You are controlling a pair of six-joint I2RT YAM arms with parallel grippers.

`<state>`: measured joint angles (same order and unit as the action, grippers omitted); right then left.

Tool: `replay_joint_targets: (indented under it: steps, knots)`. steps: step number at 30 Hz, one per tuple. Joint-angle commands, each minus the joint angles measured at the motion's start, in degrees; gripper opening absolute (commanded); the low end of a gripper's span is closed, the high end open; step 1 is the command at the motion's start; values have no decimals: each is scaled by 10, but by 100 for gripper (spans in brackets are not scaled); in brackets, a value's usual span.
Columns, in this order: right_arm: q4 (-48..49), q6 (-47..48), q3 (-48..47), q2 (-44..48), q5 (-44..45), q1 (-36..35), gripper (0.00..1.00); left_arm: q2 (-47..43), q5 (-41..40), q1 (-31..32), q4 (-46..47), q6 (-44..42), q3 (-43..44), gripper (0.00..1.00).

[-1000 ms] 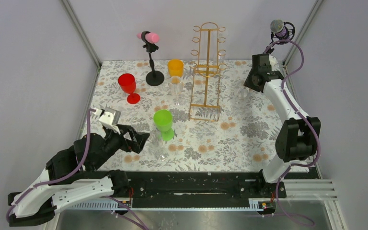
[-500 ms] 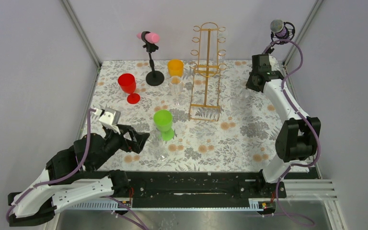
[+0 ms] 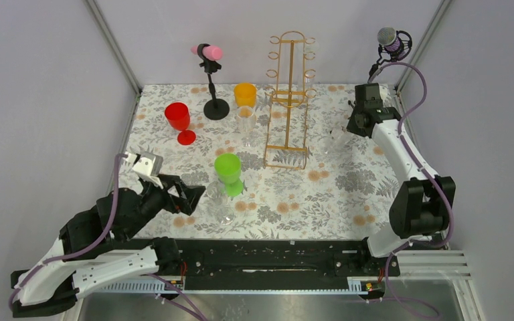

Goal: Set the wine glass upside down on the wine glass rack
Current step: Pick up the wine glass at the center of the board.

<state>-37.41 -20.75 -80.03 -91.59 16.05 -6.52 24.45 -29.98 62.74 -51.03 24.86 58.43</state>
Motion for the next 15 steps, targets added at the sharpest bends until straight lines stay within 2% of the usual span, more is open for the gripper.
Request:
replay_joint_targets:
  steps: [1,9,15]
  knots:
    - [-10,-10,22,71,28,1,0,-3,-8,-2,4,-10,25,90]
    - [-55,-8,34,159,41,0,0,-4,-9,-2,4,-12,30,90]
    - [-117,-34,48,237,45,-30,0,15,2,-3,3,-13,73,90]
